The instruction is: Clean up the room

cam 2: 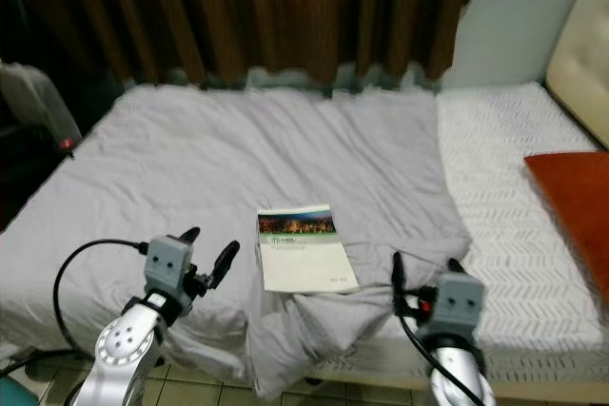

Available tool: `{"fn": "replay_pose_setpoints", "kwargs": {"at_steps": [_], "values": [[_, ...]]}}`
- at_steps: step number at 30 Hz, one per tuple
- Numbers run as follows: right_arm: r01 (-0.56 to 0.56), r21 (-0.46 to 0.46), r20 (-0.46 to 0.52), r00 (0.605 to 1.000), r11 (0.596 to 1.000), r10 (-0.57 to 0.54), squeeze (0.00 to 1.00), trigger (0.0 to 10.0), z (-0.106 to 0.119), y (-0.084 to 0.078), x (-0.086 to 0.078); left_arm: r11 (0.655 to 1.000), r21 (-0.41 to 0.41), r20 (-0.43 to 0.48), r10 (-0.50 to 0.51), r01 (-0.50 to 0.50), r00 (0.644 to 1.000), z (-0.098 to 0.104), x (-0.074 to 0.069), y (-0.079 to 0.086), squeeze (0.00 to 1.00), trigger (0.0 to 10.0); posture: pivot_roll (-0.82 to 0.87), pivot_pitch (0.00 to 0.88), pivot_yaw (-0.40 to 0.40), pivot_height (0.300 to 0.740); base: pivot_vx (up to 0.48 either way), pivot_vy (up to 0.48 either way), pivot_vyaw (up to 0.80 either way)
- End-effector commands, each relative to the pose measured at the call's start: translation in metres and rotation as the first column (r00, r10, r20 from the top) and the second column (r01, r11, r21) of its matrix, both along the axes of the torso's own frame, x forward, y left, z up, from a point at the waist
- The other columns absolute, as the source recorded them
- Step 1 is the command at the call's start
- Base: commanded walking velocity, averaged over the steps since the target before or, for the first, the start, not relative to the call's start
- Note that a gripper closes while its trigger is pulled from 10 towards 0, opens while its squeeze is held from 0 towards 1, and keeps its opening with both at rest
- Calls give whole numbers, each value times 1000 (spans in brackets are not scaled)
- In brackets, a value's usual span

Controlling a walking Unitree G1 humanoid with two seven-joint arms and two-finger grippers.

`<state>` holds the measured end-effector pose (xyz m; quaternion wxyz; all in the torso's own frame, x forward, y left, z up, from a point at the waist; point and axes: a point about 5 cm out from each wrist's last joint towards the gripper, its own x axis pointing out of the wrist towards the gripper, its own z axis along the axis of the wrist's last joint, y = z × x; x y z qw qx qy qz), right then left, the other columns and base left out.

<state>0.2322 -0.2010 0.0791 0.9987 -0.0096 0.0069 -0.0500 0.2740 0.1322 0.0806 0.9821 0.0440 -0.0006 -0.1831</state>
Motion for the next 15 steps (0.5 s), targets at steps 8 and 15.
{"fn": "replay_pose_setpoints", "kwargs": {"at_steps": [8,15], "values": [[-86,-16,-69,994,996,85,0,10000,-13,6,14,999,-36,-67,35,-38,997,-7,-1,-5,0,10000,-42,0,53,740,0,0,-484],[-149,-32,-89,985,988,146,0,10000,-13,8,23,993,-60,-68,101,-106,992,-6,-7,-5,0,10000,-25,8,26,740,108,0,-330]]}}
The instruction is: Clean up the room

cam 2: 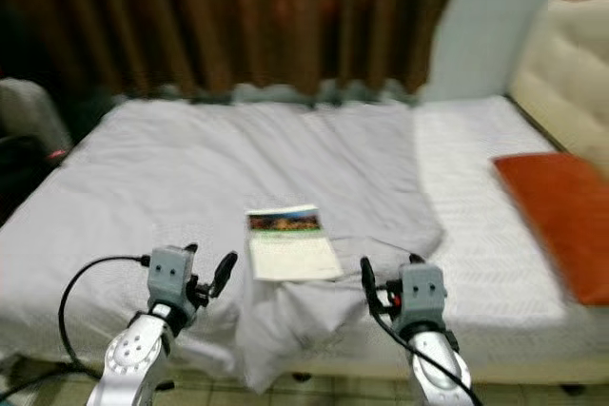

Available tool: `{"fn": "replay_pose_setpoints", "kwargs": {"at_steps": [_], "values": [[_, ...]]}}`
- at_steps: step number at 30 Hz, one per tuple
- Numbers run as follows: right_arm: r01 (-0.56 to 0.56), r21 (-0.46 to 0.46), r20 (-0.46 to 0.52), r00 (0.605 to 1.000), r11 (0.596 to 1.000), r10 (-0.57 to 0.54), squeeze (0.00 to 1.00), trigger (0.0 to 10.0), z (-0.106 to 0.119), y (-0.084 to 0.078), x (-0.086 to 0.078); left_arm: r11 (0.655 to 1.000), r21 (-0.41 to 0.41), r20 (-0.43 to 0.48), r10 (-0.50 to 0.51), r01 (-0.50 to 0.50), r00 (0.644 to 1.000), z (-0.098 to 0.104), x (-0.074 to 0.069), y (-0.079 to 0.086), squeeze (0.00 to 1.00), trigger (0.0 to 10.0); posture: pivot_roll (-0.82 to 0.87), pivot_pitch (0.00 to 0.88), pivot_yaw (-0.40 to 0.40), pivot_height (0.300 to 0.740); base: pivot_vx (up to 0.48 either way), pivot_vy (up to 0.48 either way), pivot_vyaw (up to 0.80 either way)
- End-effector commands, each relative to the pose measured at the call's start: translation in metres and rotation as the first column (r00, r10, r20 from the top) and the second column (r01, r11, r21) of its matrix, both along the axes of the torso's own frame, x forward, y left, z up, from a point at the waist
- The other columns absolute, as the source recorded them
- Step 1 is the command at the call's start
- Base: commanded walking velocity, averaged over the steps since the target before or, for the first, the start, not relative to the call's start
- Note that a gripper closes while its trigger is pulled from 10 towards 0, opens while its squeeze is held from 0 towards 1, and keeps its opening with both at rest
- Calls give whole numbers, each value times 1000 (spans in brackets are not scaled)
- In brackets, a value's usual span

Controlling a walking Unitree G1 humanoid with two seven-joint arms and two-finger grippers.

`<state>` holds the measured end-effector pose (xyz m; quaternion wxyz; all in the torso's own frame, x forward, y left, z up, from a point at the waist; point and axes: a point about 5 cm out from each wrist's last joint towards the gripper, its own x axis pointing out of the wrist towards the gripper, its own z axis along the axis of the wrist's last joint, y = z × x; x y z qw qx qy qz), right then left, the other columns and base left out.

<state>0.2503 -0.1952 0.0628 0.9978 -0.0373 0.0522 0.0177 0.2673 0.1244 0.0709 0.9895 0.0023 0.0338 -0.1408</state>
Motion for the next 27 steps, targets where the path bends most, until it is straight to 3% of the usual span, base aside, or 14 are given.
{"fn": "replay_pose_setpoints", "kwargs": {"at_steps": [1,6,27], "values": [[-21,16,7,1000,1000,21,0,10000,4,3,5,1000,15,15,25,-25,1000,4,-1,4,0,10000,-25,8,26,740,439,0,0],[-65,26,-1,998,998,65,0,10000,2,9,6,998,-28,-19,53,-54,998,3,-3,8,0,10000,-19,33,13,740,442,0,0],[-194,46,-63,978,980,197,0,10000,-7,21,-4,996,-53,-62,74,-77,995,1,-8,4,0,10000,-19,71,-3,740,434,0,64]]}}
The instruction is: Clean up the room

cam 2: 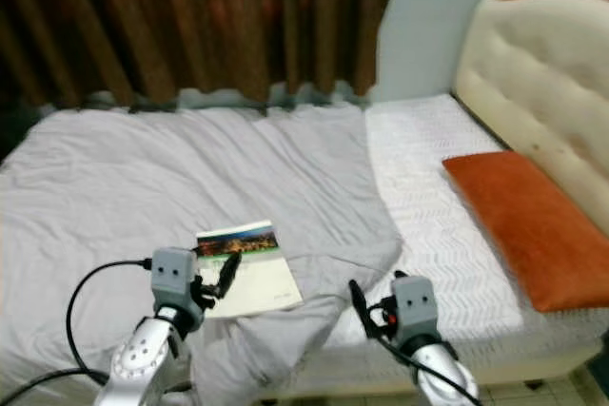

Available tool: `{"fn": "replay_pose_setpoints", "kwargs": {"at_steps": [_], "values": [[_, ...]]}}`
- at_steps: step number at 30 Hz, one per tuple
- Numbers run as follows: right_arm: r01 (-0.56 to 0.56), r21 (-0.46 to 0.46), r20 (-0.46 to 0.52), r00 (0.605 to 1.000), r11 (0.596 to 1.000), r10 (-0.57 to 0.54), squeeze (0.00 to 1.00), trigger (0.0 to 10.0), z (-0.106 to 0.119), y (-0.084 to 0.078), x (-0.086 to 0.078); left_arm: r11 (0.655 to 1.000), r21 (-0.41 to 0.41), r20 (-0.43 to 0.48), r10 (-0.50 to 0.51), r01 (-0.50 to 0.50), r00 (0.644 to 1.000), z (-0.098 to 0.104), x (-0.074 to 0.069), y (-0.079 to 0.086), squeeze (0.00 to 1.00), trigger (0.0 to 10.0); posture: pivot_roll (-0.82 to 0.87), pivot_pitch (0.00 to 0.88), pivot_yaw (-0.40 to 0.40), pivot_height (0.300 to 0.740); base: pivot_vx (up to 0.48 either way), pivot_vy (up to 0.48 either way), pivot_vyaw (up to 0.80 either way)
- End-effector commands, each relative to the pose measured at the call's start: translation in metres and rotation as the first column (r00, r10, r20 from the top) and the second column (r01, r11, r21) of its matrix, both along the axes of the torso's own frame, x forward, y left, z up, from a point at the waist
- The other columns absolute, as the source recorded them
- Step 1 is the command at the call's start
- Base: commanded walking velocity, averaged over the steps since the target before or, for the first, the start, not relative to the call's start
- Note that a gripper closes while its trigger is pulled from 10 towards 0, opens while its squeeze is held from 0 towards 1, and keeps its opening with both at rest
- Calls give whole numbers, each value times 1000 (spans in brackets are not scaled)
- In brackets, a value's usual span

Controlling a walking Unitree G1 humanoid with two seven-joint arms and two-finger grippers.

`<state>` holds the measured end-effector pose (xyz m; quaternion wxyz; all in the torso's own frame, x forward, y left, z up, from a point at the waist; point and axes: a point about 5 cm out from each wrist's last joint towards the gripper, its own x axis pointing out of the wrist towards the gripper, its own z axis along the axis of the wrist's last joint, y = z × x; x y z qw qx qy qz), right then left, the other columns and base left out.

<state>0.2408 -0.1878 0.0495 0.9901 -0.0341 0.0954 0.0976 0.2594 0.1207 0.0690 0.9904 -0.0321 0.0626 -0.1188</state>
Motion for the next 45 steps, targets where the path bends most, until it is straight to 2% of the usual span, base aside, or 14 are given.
{"fn": "replay_pose_setpoints", "kwargs": {"at_steps": [1,6,8,12,15,16,17,20,22,26,28,29,32,45], "values": [[-36,32,23,999,999,35,0,10000,6,13,5,1000,7,5,29,-29,1000,3,0,9,0,10000,-17,74,-4,740,424,0,0],[-35,22,-9,999,999,36,0,10000,2,11,2,999,21,-17,29,-29,999,0,3,12,0,10000,-20,100,-4,740,425,0,0],[-39,22,-15,999,999,39,0,10000,1,10,1,999,26,-64,24,-23,998,-6,8,11,0,10000,-19,113,-6,740,244,0,0],[-46,20,-30,998,999,47,0,10000,1,10,-6,999,-38,-131,10,-15,991,-12,18,12,0,10000,-23,187,-11,740,0,0,0],[-64,5,-73,995,998,64,0,10000,0,6,-23,988,-144,-290,9,-53,957,-37,24,19,0,10000,-73,340,-21,740,0,0,0],[-78,-8,-94,993,997,76,0,10000,-1,4,-32,980,-188,-314,9,-71,950,-41,24,24,0,10000,-100,373,-31,740,0,0,0],[-87,-16,-106,991,996,85,0,10000,-1,2,-38,973,-216,-318,8,-80,948,-42,24,27,0,10000,-108,386,-33,740,0,0,0],[-107,-26,-141,985,994,103,0,10000,-2,-1,-54,969,-203,-309,75,-143,948,-40,25,42,0,10000,-128,424,-52,740,0,0,0],[-118,-27,-174,979,993,111,0,10000,-4,-4,-65,965,-178,-224,151,-193,963,-24,27,58,0,10000,-127,446,-69,740,0,0,0],[-138,-23,-204,970,990,130,0,10000,-7,-2,-72,956,-194,-159,192,-222,968,-11,24,68,0,10000,-117,449,-83,740,0,0,0],[-148,-21,-213,967,989,140,0,10000,-8,-1,-73,954,-209,-159,184,-215,970,-11,22,68,0,10000,-109,446,-92,740,0,0,0],[-166,-21,-230,961,986,157,0,10000,-8,0,-75,937,-268,-191,176,-224,966,-19,20,65,0,10000,-106,440,-99,740,0,0,0],[-172,-24,-236,958,985,162,0,10000,-8,0,-74,922,-302,-217,182,-243,959,-24,19,62,0,10000,-105,436,-102,740,0,0,0],[-185,-33,-266,949,982,170,0,10000,-9,-4,-79,879,-393,-253,180,-271,951,-26,18,53,0,10000,-125,452,-105,740,0,0,0]]}}
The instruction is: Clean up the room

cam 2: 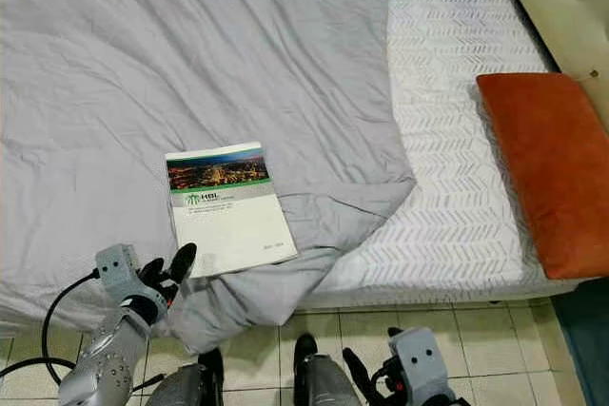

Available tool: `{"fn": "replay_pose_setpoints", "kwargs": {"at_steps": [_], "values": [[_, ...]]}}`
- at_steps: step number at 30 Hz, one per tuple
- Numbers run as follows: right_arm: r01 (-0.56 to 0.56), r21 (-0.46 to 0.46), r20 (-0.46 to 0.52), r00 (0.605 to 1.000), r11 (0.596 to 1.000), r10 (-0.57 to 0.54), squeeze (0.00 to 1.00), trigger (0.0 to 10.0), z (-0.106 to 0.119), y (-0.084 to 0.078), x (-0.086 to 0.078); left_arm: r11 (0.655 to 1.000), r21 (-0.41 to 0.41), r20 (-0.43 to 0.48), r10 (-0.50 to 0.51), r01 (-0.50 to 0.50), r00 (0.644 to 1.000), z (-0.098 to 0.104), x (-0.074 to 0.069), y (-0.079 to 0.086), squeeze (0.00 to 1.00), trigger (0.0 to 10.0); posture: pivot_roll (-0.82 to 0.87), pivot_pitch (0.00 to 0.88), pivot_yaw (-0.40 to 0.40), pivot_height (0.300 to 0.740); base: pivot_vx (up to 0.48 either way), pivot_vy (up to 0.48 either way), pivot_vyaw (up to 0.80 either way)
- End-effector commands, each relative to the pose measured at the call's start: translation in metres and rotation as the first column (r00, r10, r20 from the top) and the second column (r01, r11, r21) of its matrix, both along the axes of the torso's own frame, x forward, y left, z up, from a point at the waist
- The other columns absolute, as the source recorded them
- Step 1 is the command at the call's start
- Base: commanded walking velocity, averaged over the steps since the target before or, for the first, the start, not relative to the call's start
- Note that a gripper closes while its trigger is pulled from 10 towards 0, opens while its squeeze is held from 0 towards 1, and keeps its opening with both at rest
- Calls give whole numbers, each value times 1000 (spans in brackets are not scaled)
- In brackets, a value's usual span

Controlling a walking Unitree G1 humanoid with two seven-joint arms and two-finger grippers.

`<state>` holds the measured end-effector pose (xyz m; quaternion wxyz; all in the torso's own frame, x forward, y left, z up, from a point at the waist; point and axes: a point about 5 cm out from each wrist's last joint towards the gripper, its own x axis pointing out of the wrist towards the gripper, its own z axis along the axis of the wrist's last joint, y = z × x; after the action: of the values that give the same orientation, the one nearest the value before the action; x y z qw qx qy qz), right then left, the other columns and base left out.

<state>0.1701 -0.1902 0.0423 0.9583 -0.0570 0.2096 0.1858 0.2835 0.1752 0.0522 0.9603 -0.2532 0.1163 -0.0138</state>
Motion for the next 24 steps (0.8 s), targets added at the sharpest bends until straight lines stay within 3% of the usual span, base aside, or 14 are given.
{"fn": "replay_pose_setpoints", "kwargs": {"at_steps": [1,13,24], "values": [[-2,-6,-33,999,1000,2,0,10000,-2,-2,-11,999,-43,-44,-4,2,999,-10,-5,-5,0,10000,-132,454,-104,740,0,0,0],[-4,-19,-48,999,1000,3,0,10000,-2,-3,-16,993,-108,-65,-48,41,997,-17,6,-29,0,10000,-163,455,-106,740,0,0,0],[0,-28,-57,998,1000,-2,0,10000,-2,-5,-19,990,-116,-105,-86,74,991,-28,9,-40,0,10000,-181,451,-102,740,0,0,0]]}}
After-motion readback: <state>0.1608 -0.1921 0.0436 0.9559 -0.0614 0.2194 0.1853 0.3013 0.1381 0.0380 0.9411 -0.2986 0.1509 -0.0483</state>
